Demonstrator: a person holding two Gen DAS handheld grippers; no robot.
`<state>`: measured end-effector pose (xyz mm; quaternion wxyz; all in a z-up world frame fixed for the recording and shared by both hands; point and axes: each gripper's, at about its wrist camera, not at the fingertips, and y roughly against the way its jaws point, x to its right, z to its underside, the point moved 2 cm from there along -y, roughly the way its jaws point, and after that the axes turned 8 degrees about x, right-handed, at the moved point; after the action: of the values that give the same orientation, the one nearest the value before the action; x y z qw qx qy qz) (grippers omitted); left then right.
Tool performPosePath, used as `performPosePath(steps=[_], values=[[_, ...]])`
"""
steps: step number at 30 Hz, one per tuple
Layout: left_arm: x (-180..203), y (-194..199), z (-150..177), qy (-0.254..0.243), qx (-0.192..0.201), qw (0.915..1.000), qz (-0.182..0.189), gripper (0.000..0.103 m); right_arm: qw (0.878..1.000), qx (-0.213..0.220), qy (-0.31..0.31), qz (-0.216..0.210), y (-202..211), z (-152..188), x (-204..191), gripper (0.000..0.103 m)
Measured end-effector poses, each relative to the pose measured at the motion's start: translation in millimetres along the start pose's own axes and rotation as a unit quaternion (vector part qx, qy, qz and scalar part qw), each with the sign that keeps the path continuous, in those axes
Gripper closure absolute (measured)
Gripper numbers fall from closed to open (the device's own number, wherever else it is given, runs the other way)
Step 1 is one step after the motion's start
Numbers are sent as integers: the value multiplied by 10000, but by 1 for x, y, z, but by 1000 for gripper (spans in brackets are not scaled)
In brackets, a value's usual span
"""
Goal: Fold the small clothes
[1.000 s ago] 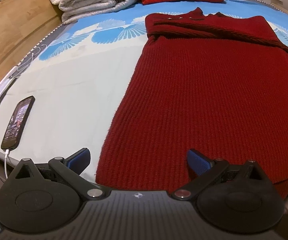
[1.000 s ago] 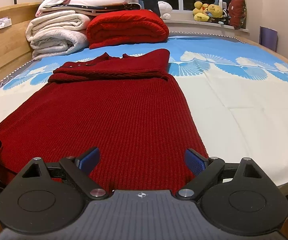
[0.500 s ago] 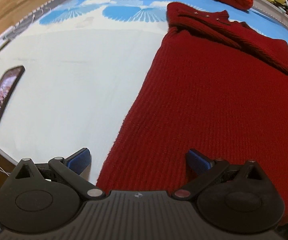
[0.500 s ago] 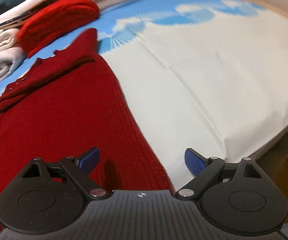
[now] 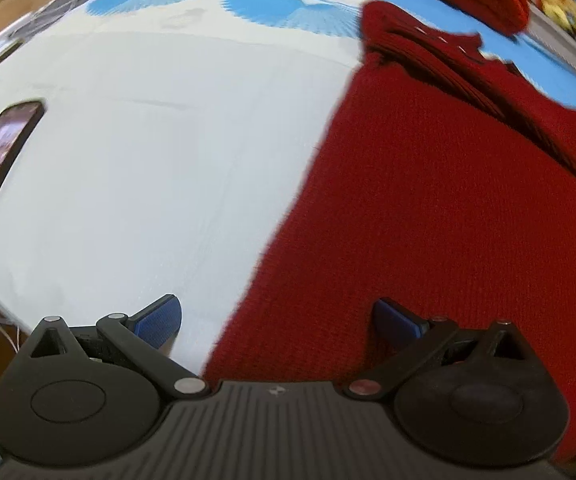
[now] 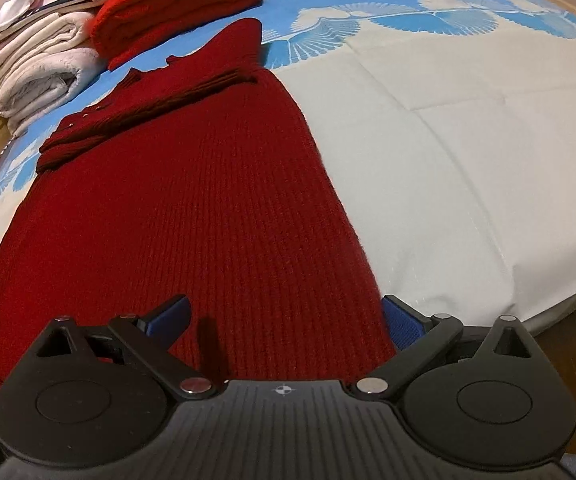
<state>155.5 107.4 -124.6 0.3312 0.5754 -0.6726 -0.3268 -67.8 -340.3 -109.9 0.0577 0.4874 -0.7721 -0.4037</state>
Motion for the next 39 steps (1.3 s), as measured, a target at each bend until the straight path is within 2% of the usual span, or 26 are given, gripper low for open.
performPosePath(steps=[3, 5, 10, 12, 13, 14, 15, 16, 17, 18, 20, 21, 23, 26, 29, 32, 35, 37, 39], values=[[-22, 4, -4, 505, -9, 9987, 81, 0, 9997, 26, -228, -74, 2, -2, 4, 3], [-30, 2, -4, 585, -53, 9983, 3, 0, 9995, 31, -314, -98, 1, -4, 7, 3], [-12, 4, 4, -70, -32, 10000, -10, 0, 9998, -29, -182, -3, -3, -5, 3, 4], [-5, 7, 7, -215, -33, 9996, 199, 1, 9999, -55, -93, -8, -3, -4, 0, 8], [0, 10, 8, -296, -18, 9989, 360, 9, 10000, -54, -68, -49, -2, -3, -1, 15], [3, 13, 9, -396, 20, 9982, 461, 22, 9999, -43, -41, -94, 0, -2, -2, 26], [8, 16, 11, -547, 77, 9969, 553, 27, 9999, -16, 9, -115, 2, -1, -2, 35], [12, 18, 13, -657, 103, 9960, 597, 37, 9999, -6, 46, -104, 3, -1, -2, 68], [16, 20, 15, -789, 131, 9948, 630, 47, 10000, -18, -5, -68, 2, 0, 2, 82], [19, 21, 18, -845, 144, 9939, 693, 56, 9997, -37, -193, -114, 0, -1, 6, 82], [22, 26, 20, -890, 152, 9932, 741, 83, 9994, -18, -332, -134, 0, -1, 8, 83], [21, 30, 21, -850, 132, 9937, 722, 87, 9994, 2, -331, -114, 1, -1, 7, 83], [11, 39, 21, -545, -52, 9949, 846, 88, 9990, 39, -433, -84, 5, -2, 7, 84], [-7, 68, 22, -289, 19, 9925, 1187, 88, 9960, 163, -822, -310, 27, -4, 13, 85], [-15, 101, 36, -340, 69, 9892, 1421, 88, 9934, 292, -949, -576, 62, 0, 14, 85], [-14, 132, 63, -609, 50, 9864, 1524, 88, 9911, 382, -1083, -674, 100, 13, 18, 85], [-25, 163, 78, -445, 95, 9815, 1858, 89, 9867, 449, -1276, -896, 140, 21, 23, 85], [-34, 180, 75, -244, 229, 9788, 2019, 89, 9845, 535, -1338, -1002, 161, 17, 24, 85], [-36, 188, 58, -60, 382, 9776, 2067, 89, 9816, 627, -1454, -1063, 171, 4, 24, 85]])
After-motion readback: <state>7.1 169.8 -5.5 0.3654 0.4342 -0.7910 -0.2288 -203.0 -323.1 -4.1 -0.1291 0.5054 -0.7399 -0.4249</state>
